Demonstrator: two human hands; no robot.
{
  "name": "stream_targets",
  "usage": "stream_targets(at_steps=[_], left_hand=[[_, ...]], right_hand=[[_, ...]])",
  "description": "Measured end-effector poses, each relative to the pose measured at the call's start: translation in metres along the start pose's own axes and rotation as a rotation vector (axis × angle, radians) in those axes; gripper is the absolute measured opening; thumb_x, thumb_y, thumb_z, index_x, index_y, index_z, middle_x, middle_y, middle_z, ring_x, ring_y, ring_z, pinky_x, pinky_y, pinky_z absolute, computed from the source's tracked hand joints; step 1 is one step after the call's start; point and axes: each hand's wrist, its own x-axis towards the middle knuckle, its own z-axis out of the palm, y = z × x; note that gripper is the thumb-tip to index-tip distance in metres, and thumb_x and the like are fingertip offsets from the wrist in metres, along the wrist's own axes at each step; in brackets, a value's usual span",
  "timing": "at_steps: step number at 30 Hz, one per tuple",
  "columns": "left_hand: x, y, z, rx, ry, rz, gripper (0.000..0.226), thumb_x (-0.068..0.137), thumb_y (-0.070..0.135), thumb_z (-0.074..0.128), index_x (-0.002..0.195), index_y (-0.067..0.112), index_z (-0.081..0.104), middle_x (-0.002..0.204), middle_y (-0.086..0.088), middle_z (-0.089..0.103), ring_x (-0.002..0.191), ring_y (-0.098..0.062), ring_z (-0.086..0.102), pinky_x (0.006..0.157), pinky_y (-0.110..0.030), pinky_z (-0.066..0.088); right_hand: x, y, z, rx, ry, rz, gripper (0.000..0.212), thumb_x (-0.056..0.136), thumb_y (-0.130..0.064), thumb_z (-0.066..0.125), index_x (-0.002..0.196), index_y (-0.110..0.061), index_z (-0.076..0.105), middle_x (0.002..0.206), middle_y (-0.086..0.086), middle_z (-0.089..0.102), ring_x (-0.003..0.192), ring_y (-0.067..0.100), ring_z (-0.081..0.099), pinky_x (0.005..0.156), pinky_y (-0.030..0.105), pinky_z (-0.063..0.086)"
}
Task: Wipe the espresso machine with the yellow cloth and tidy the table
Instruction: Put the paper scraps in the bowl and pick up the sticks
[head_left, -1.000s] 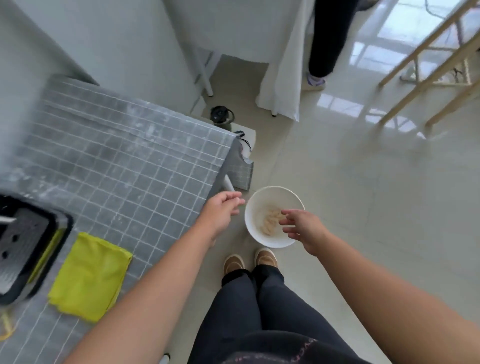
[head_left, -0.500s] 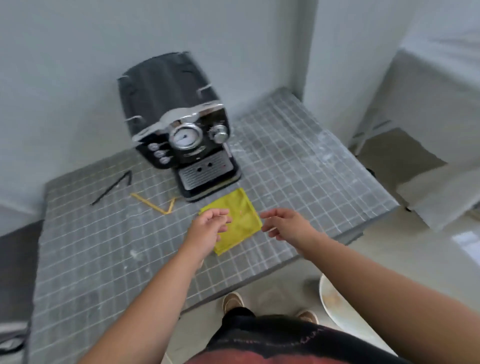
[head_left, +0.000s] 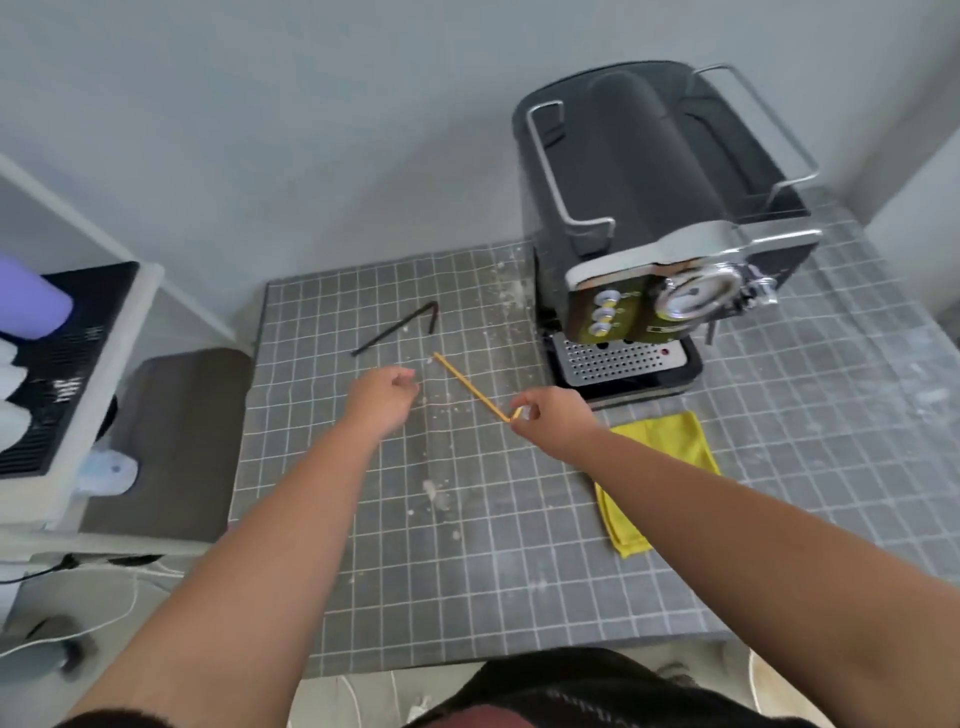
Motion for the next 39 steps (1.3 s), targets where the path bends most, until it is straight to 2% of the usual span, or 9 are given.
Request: stream_targets(at_steps=[4,7,11,14,16,23,27,32,39], left_hand=[[0.044,-0.005,-0.018,0.098,0.021,0.035,0.038,0.098,0.024,0.052,0.135,0.018,0.057,0.14,-0.01,0.055,0.096,-0.03,0.067,0.076,-0.033,0.055],[0.072,-0.013,-0.024,0.127,0.055,0.028,0.041,0.098,0.024,0.054,0.138,0.018,0.054,0.138,-0.012,0.056,0.065,-0.015,0.058,0.05,-0.022,0.04],[0.098,-0.029,-0.024,0.186,0.078,0.071,0.035,0.097,0.021,0.055,0.131,0.018,0.061,0.136,-0.011,0.057,0.073,-0.018,0.061,0.057,-0.022,0.045],[0.107,-0.037,-0.018,0.283,0.113,0.131,0.027,0.097,0.018,0.056,0.122,0.017,0.065,0.145,-0.01,0.048,0.116,-0.027,0.058,0.096,-0.029,0.045],[0.109,-0.042,-0.013,0.317,0.128,0.176,0.028,0.096,0.014,0.056,0.123,0.013,0.063,0.144,-0.012,0.047,0.124,-0.03,0.052,0.107,-0.035,0.039],[0.11,-0.04,-0.009,0.459,0.164,0.283,0.026,0.092,0.001,0.05,0.116,0.011,0.048,0.105,-0.013,0.061,0.084,-0.031,0.059,0.065,-0.04,0.048],[0.105,-0.026,-0.006,0.343,0.123,0.218,0.035,0.087,0.002,0.059,0.115,0.014,0.042,0.092,-0.012,0.066,0.076,-0.029,0.064,0.063,-0.04,0.053],[0.077,-0.012,0.0,0.074,0.127,0.176,0.029,0.085,0.012,0.068,0.114,0.014,0.062,0.095,-0.001,0.068,0.08,-0.018,0.063,0.069,-0.027,0.046],[0.007,-0.002,0.026,-0.109,0.056,0.271,0.017,0.089,0.013,0.067,0.102,0.023,0.066,0.091,0.011,0.064,0.076,-0.004,0.06,0.069,-0.02,0.047]], right_hand=[[0.028,-0.016,0.01,-0.104,0.044,0.022,0.032,0.084,-0.035,0.067,0.115,-0.026,0.066,0.086,-0.002,0.061,0.076,0.018,0.063,0.067,0.029,0.055],[0.043,-0.019,0.014,-0.154,0.031,0.075,0.031,0.083,-0.037,0.068,0.113,-0.027,0.066,0.097,0.0,0.067,0.079,0.016,0.065,0.069,0.033,0.058],[0.051,-0.016,0.023,-0.27,-0.017,0.12,0.016,0.086,-0.038,0.066,0.095,-0.026,0.069,0.091,-0.002,0.068,0.077,0.015,0.064,0.071,0.035,0.059],[0.052,-0.013,0.028,-0.287,-0.014,0.149,0.011,0.087,-0.033,0.063,0.089,-0.024,0.069,0.086,-0.002,0.069,0.077,0.016,0.064,0.071,0.036,0.059],[0.052,-0.013,0.03,-0.293,-0.009,0.172,0.011,0.087,-0.031,0.062,0.085,-0.022,0.068,0.083,-0.001,0.068,0.074,0.016,0.064,0.069,0.036,0.059],[0.055,-0.024,0.029,-0.405,-0.072,0.26,0.021,0.079,-0.03,0.069,0.066,-0.014,0.061,0.068,0.001,0.064,0.062,0.017,0.064,0.06,0.031,0.059],[0.046,-0.026,0.03,-0.549,-0.09,0.195,0.023,0.076,-0.035,0.064,0.065,-0.018,0.054,0.067,-0.001,0.059,0.057,0.015,0.057,0.051,0.025,0.049],[0.03,-0.025,0.025,-0.569,-0.047,0.069,0.02,0.077,-0.037,0.055,0.085,-0.019,0.057,0.089,-0.004,0.051,0.075,0.02,0.055,0.057,0.027,0.045],[-0.019,0.001,0.007,-0.189,0.022,0.012,0.012,0.077,-0.034,0.06,0.086,-0.027,0.058,0.072,-0.005,0.062,0.066,0.017,0.058,0.051,0.027,0.046]])
